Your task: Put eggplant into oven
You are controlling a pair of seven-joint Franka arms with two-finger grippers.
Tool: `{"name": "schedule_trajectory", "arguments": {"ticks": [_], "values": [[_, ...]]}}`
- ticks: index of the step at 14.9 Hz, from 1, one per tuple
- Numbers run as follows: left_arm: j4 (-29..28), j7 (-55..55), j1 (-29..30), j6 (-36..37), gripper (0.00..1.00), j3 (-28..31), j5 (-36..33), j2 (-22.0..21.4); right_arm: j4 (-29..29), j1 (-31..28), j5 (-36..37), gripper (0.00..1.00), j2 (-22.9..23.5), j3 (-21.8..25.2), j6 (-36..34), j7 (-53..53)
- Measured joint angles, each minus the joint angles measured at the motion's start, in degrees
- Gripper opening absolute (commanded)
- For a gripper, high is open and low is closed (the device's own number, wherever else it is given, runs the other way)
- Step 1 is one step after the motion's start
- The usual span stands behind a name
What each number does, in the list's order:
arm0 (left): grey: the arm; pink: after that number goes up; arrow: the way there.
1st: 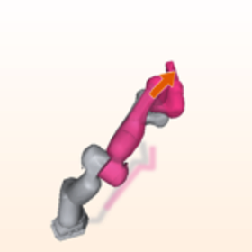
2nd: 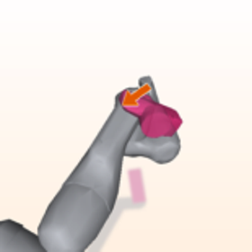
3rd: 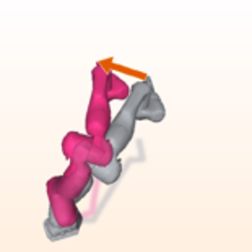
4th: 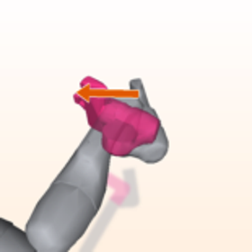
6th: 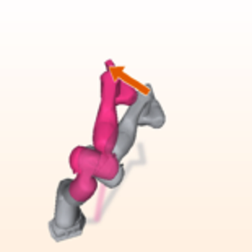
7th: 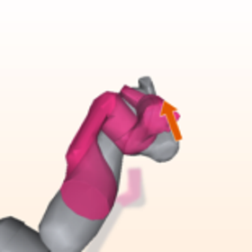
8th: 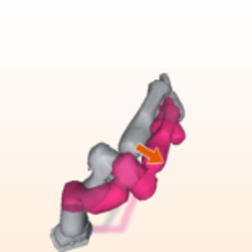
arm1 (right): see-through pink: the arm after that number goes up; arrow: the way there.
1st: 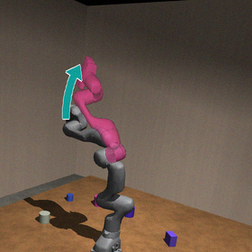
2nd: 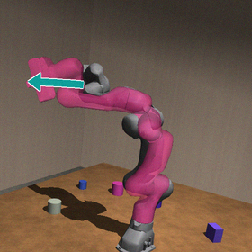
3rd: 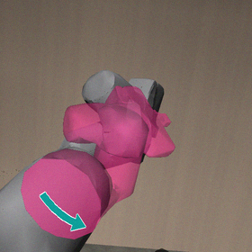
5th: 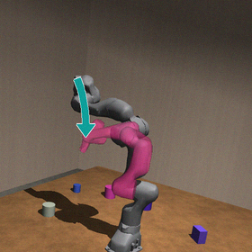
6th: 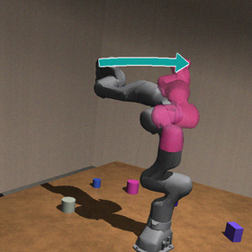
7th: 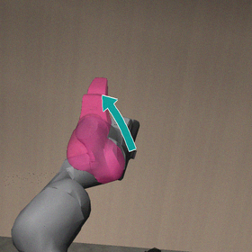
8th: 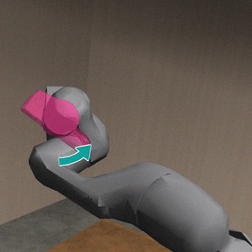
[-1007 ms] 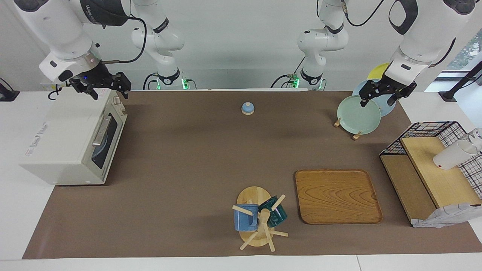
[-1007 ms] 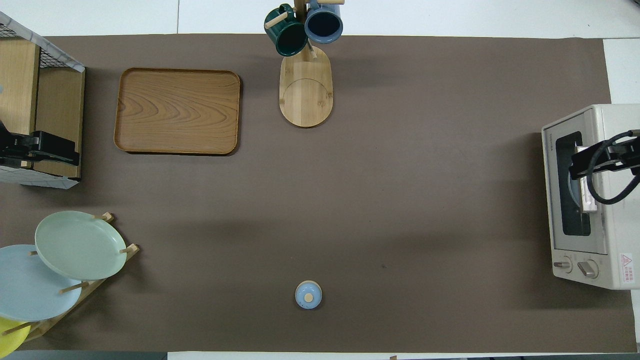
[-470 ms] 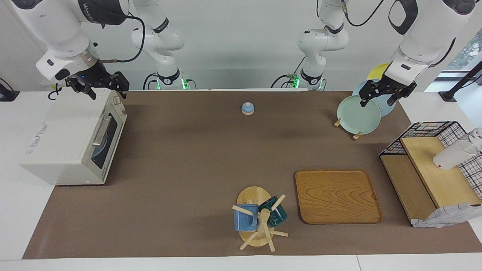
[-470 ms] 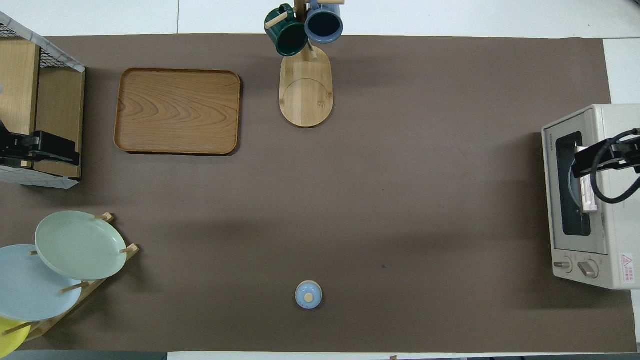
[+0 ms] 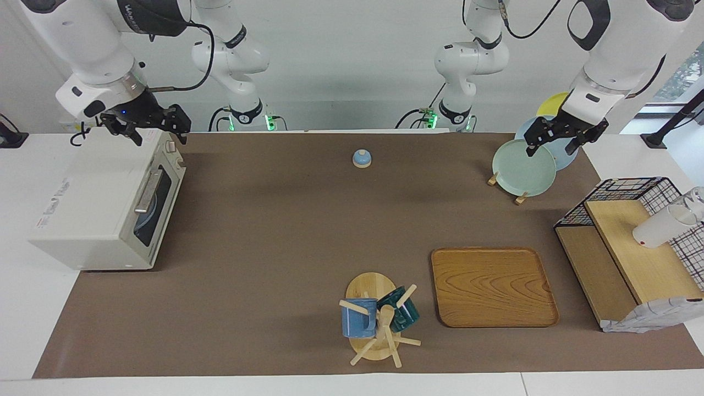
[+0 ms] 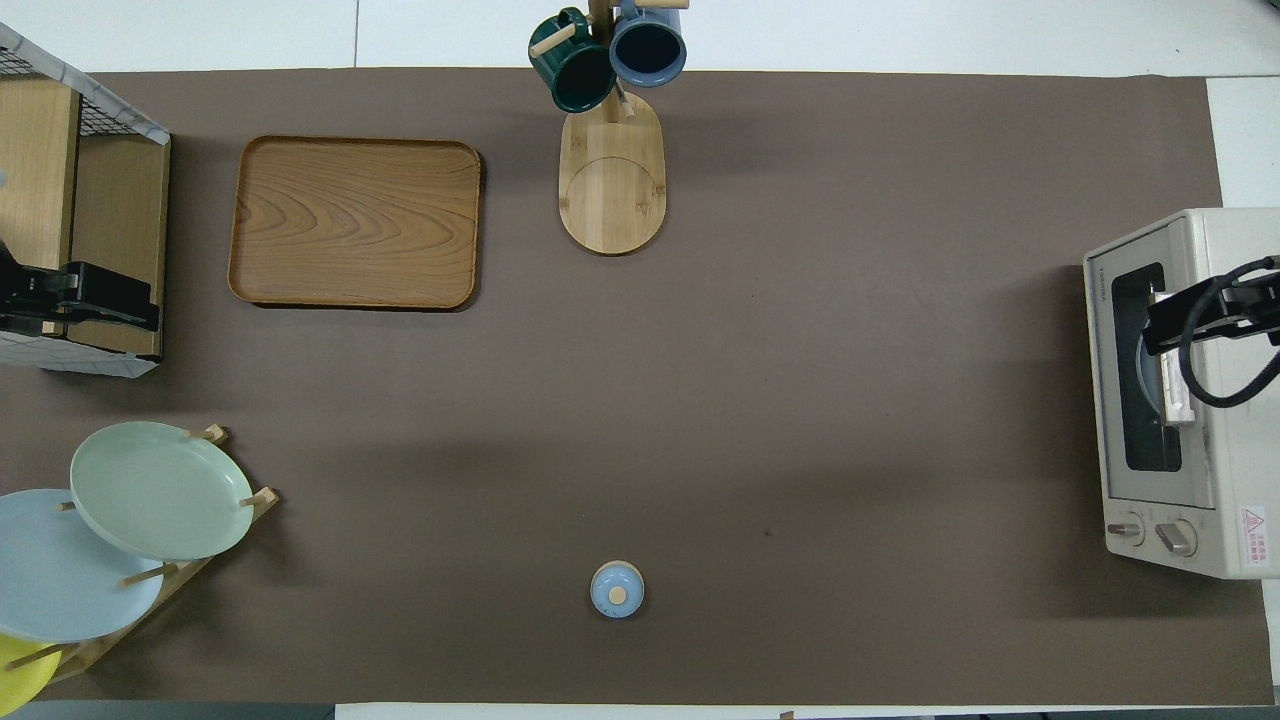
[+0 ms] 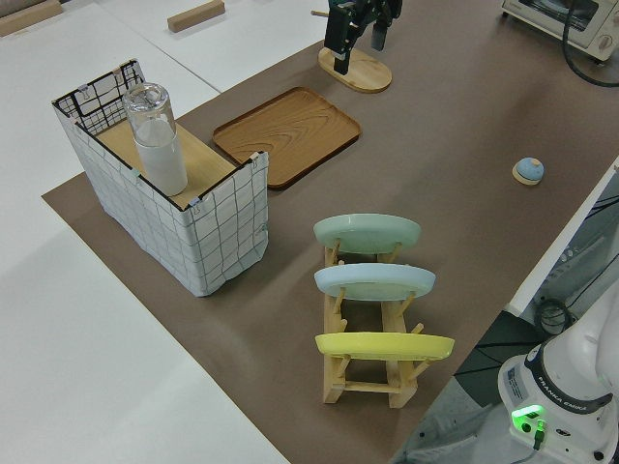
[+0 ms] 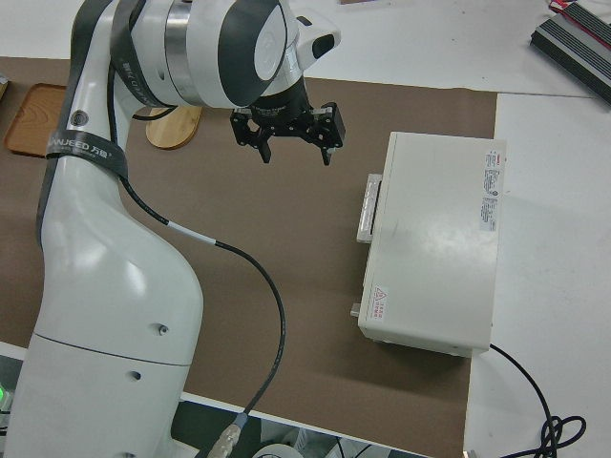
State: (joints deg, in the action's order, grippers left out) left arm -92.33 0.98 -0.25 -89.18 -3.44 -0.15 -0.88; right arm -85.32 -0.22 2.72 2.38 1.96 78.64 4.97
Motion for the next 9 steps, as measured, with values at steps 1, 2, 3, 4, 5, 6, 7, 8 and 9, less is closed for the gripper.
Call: {"name": "schedule_trajectory", "arguments": {"ticks": [1,2,3,4,5,6,7,8,9], "values": [[0.0,0.0,0.0,0.0,1.00,0.0,0.0,0.0,0.0,0.0,0.0,1.00,0.0,0.0,0.0,0.0],[0.0,0.0,0.0,0.0,1.00,0.0,0.0,0.0,0.1,0.0,0.0,1.00,0.0,0.1,0.0,0.0],[0.0,0.0,0.0,0.0,1.00,0.0,0.0,0.0,0.1,0.0,0.0,1.00,0.0,0.1,0.0,0.0],[0.0,0.0,0.0,0.0,1.00,0.0,0.0,0.0,0.1,0.0,0.0,1.00,0.0,0.1,0.0,0.0],[0.0,0.0,0.0,0.0,1.00,0.0,0.0,0.0,0.1,0.0,0.0,1.00,0.0,0.1,0.0,0.0],[0.0,0.0,0.0,0.0,1.00,0.0,0.0,0.0,0.1,0.0,0.0,1.00,0.0,0.1,0.1,0.0],[0.0,0.0,0.0,0.0,1.00,0.0,0.0,0.0,0.1,0.0,0.0,1.00,0.0,0.1,0.3,0.0],[0.0,0.0,0.0,0.0,1.00,0.0,0.0,0.0,0.1,0.0,0.0,1.00,0.0,0.1,0.3,0.0],[0.0,0.0,0.0,0.0,1.00,0.0,0.0,0.0,0.1,0.0,0.0,1.00,0.0,0.1,0.4,0.0]]}}
